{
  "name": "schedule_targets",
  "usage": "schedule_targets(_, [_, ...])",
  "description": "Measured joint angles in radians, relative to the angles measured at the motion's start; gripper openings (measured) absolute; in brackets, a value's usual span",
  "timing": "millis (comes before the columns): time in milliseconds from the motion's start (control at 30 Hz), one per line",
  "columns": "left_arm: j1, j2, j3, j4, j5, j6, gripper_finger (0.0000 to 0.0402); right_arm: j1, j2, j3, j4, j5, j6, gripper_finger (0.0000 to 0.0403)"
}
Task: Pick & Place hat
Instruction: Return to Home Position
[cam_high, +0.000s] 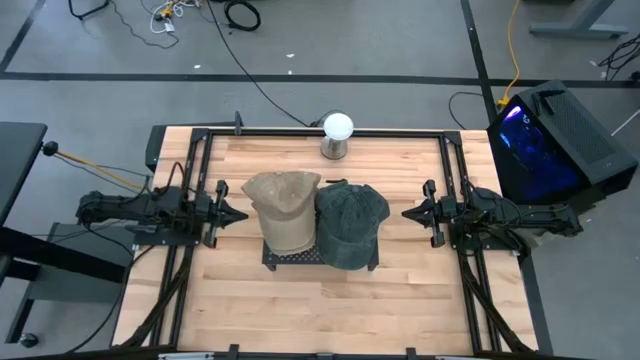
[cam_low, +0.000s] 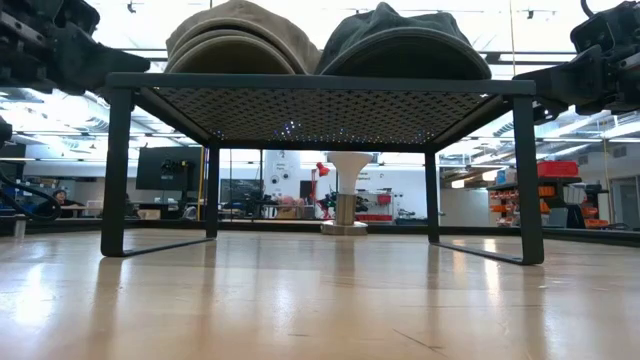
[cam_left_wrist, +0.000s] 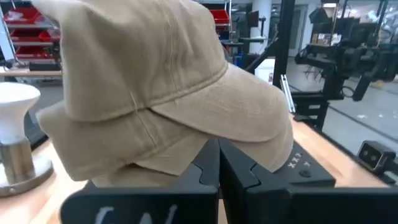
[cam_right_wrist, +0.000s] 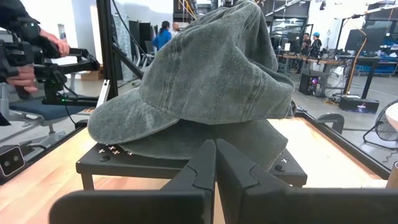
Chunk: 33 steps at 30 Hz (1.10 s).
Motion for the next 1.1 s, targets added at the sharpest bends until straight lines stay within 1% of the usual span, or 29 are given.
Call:
schedule_targets(133, [0.0,0.0,-0.001,-0.002,-0.004,0.059,0.0,0.0,0.0,0.0,0.0,0.0,0.0,0.0015])
schedule_targets(233, [0.0,0.0,-0.001,-0.009,-0.01,0.071,0.0,0.0,0.0,0.0,0.0,0.0,0.0,0.0015])
schedule_targets(467, [0.0,0.0,-0.001,-0.017,-0.009,0.064,0.0,0.0,0.0,0.0,0.0,0.0,0.0,0.0015])
schedule_targets(667, [0.0,0.0,-0.055,0.061,0.008,0.007,0.0,0.0,0.0,0.0,0.0,0.0,0.0,0.0015])
schedule_targets(1100, [0.0,0.004,-0.064,0.066,-0.007,0.039,0.0004,0.0,0.0,0.0,0.0,0.0,0.0,0.0015])
